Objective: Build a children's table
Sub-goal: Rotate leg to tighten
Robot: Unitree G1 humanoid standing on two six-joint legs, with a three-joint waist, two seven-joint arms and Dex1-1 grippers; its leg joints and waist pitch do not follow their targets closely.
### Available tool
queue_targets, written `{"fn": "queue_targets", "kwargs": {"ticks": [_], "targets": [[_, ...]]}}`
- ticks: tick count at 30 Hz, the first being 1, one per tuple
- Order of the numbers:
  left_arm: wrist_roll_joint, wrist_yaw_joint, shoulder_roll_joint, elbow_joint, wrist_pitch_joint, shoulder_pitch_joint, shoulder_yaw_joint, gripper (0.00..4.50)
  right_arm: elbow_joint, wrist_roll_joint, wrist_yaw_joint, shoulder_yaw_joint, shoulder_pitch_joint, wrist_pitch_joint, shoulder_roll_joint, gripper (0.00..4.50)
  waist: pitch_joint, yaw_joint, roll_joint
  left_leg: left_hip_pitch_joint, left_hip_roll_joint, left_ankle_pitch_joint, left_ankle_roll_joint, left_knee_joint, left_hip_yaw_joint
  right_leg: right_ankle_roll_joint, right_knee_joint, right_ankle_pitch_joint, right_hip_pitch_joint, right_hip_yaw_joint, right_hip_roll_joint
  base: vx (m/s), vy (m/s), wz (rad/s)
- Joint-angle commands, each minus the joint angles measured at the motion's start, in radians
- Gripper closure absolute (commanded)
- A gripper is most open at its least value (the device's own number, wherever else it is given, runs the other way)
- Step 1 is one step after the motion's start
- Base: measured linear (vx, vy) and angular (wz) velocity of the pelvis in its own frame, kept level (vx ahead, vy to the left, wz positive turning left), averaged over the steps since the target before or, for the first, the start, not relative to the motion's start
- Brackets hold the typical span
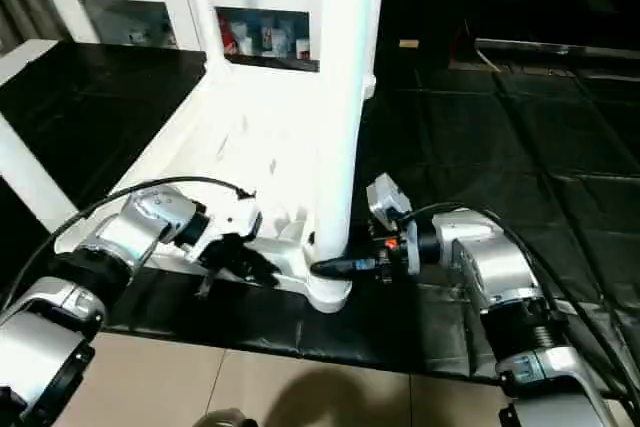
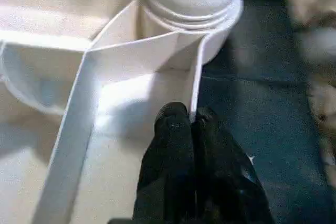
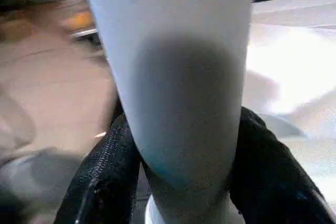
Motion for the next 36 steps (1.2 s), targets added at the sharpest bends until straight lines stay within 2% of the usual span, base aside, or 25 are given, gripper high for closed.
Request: {"fn": "queue_targets", "kwargs": {"ticks": [1,2,3,4,5,6,7,8,9,10,13,14,15,18,19,20,21,23,26,28,30,32,34,36], "targets": [[-0.015,0.120,-0.052,0.012,0.068,-0.033,0.038,4.50,0.014,-0.025,-0.110,0.015,0.001,0.001,0.050,2.50,-0.068,-0.014,-0.015,0.013,0.045,-0.177,0.037,-0.068,-0.018,-0.114,-0.099,-0.379,0.054,0.060,-0.093,0.000,0.000,0.00],[-0.015,0.120,-0.052,0.012,0.068,-0.033,0.038,4.50,0.014,-0.025,-0.110,0.015,0.001,0.001,0.050,2.51,-0.067,-0.018,-0.016,0.012,0.044,-0.181,0.035,-0.069,-0.021,-0.110,-0.100,-0.390,0.057,0.059,-0.094,0.000,0.000,0.00],[-0.030,0.238,-0.096,0.038,0.130,-0.060,0.073,4.50,0.036,-0.063,-0.264,-0.001,-0.010,0.003,0.104,2.51,-0.068,-0.031,-0.015,0.007,0.045,-0.174,0.030,-0.071,-0.022,-0.106,-0.097,-0.384,0.059,0.059,-0.093,0.000,0.000,0.00],[-0.043,0.296,-0.120,0.050,0.156,-0.073,0.096,4.50,0.041,-0.077,-0.331,-0.006,-0.016,0.017,0.131,2.53,-0.068,-0.042,-0.015,0.011,0.042,-0.187,0.025,-0.071,-0.023,-0.108,-0.102,-0.393,0.057,0.057,-0.092,0.000,0.000,0.00],[-0.043,0.296,-0.120,0.050,0.156,-0.073,0.096,4.50,0.041,-0.077,-0.331,-0.006,-0.016,0.017,0.131,2.53,-0.068,-0.049,-0.016,0.011,0.039,-0.187,0.024,-0.070,-0.022,-0.108,-0.103,-0.394,0.058,0.056,-0.090,0.000,0.000,0.00],[-0.071,0.381,-0.165,0.058,0.196,-0.093,0.132,4.50,0.047,-0.090,-0.448,-0.020,-0.033,0.051,0.187,2.55,-0.067,-0.057,-0.018,0.005,0.036,-0.172,0.028,-0.070,-0.022,-0.104,-0.102,-0.389,0.063,0.055,-0.089,0.000,0.000,0.00],[-0.078,0.403,-0.178,0.058,0.207,-0.098,0.142,4.50,0.047,-0.091,-0.482,-0.025,-0.038,0.062,0.206,2.56,-0.067,-0.059,-0.012,0.005,0.034,-0.170,0.029,-0.069,-0.023,-0.107,-0.102,-0.390,0.062,0.054,-0.088,0.000,0.000,0.00],[-0.078,0.403,-0.178,0.058,0.207,-0.098,0.142,4.50,0.047,-0.091,-0.482,-0.025,-0.038,0.062,0.206,2.56,-0.069,-0.067,-0.017,0.007,0.031,-0.167,0.036,-0.067,-0.021,-0.104,-0.108,-0.391,0.062,0.053,-0.088,0.000,0.000,0.00],[-0.091,0.470,-0.208,0.062,0.223,-0.109,0.167,4.50,0.050,-0.103,-0.570,-0.036,-0.052,0.090,0.253,2.56,-0.070,-0.071,-0.018,0.003,0.028,-0.146,0.048,-0.064,-0.019,-0.109,-0.104,-0.359,0.063,0.057,-0.085,0.000,0.000,0.00],[-0.092,0.498,-0.222,0.061,0.228,-0.112,0.174,4.50,0.060,-0.117,-0.625,-0.040,-0.063,0.102,0.278,2.56,-0.071,-0.073,-0.015,0.002,0.031,-0.138,0.048,-0.066,-0.021,-0.116,-0.100,-0.345,0.062,0.056,-0.085,0.000,0.000,0.00],[-0.085,0.526,-0.239,0.055,0.227,-0.113,0.175,4.50,0.075,-0.125,-0.684,-0.048,-0.079,0.111,0.314,2.56,-0.075,-0.080,-0.016,0.000,0.031,-0.109,0.069,-0.064,-0.020,-0.135,-0.094,-0.265,0.065,0.057,-0.083,0.000,0.000,0.00],[-0.071,0.532,-0.243,0.050,0.223,-0.111,0.166,4.50,0.080,-0.118,-0.689,-0.053,-0.085,0.100,0.330,2.00,-0.076,-0.082,-0.014,0.000,0.033,-0.105,0.076,-0.065,-0.021,-0.147,-0.090,-0.235,0.065,0.058,-0.083,0.000,0.000,0.00],[-0.071,0.532,-0.243,0.050,0.222,-0.110,0.166,4.50,0.080,-0.119,-0.688,-0.053,-0.085,0.099,0.330,2.00,-0.075,-0.085,-0.013,0.003,0.034,-0.114,0.081,-0.064,-0.020,-0.158,-0.090,-0.218,0.064,0.059,-0.083,0.000,0.000,0.00],[-0.050,0.525,-0.236,0.041,0.213,-0.102,0.151,4.50,0.076,-0.150,-0.666,-0.020,-0.080,0.060,0.319,1.84,-0.073,-0.088,-0.013,0.003,0.035,-0.128,0.087,-0.065,-0.019,-0.162,-0.092,-0.225,0.066,0.059,-0.085,0.000,0.000,0.00],[-0.044,0.520,-0.230,0.037,0.210,-0.098,0.148,4.50,0.068,-0.156,-0.652,-0.008,-0.074,0.053,0.311,1.53,-0.072,-0.090,-0.014,0.004,0.034,-0.133,0.086,-0.065,-0.019,-0.157,-0.093,-0.236,0.066,0.059,-0.084,0.000,0.000,0.00],[-0.040,0.512,-0.223,0.035,0.208,-0.096,0.144,4.50,0.060,-0.153,-0.640,-0.006,-0.068,0.051,0.304,1.53,-0.071,-0.089,-0.016,0.004,0.034,-0.137,0.087,-0.066,-0.018,-0.155,-0.095,-0.245,0.066,0.058,-0.084,0.000,0.000,0.00],[-0.036,0.506,-0.218,0.033,0.204,-0.094,0.142,4.50,0.052,-0.147,-0.629,-0.010,-0.063,0.051,0.301,1.53,-0.071,-0.089,-0.016,0.006,0.035,-0.142,0.086,-0.066,-0.019,-0.153,-0.096,-0.259,0.066,0.059,-0.085,0.000,0.000,0.00],[-0.029,0.489,-0.208,0.030,0.189,-0.089,0.135,4.50,0.036,-0.131,-0.608,-0.020,-0.056,0.050,0.295,1.23,-0.071,-0.087,-0.015,0.005,0.036,-0.140,0.089,-0.067,-0.020,-0.150,-0.095,-0.257,0.066,0.061,-0.086,0.000,0.000,0.00],[-0.019,0.426,-0.180,0.020,0.166,-0.076,0.113,4.50,0.005,-0.098,-0.548,-0.042,-0.041,0.059,0.259,1.04,-0.073,-0.086,-0.014,0.004,0.038,-0.125,0.097,-0.067,-0.020,-0.157,-0.091,-0.220,0.067,0.062,-0.086,0.000,0.000,0.00],[-0.015,0.335,-0.146,0.010,0.125,-0.058,0.088,4.50,-0.024,-0.070,-0.435,-0.045,-0.026,0.058,0.190,0.86,-0.075,-0.083,-0.011,0.003,0.039,-0.122,0.110,-0.064,-0.018,-0.171,-0.087,-0.183,0.069,0.061,-0.085,0.000,0.000,0.00],[-0.015,0.299,-0.135,0.006,0.106,-0.052,0.079,4.50,-0.031,-0.063,-0.391,-0.044,-0.021,0.054,0.165,0.57,-0.075,-0.079,-0.011,0.002,0.042,-0.115,0.120,-0.063,-0.018,-0.177,-0.084,-0.157,0.070,0.061,-0.085,0.000,0.000,0.00],[-0.024,0.205,-0.110,-0.008,0.028,-0.035,0.065,4.50,-0.040,-0.053,-0.305,-0.041,-0.014,0.030,0.112,0.46,-0.078,-0.072,-0.007,0.002,0.043,-0.116,0.125,-0.061,-0.018,-0.184,-0.083,-0.143,0.069,0.059,-0.085,0.000,0.000,0.00],[-0.032,0.156,-0.099,-0.017,-0.002,-0.026,0.060,4.50,-0.039,-0.053,-0.272,-0.040,-0.013,0.018,0.091,0.23,-0.078,-0.065,-0.008,0.002,0.047,-0.117,0.120,-0.061,-0.017,-0.193,-0.079,-0.136,0.067,0.060,-0.087,0.000,0.000,0.00],[-0.031,0.067,-0.068,-0.022,-0.057,-0.016,0.036,4.50,-0.020,-0.059,-0.184,-0.033,-0.014,-0.015,0.038,0.07,-0.079,-0.056,-0.003,0.009,0.051,-0.128,0.112,-0.061,-0.016,-0.195,-0.081,-0.148,0.061,0.062,-0.088,0.000,0.000,0.00]]}}
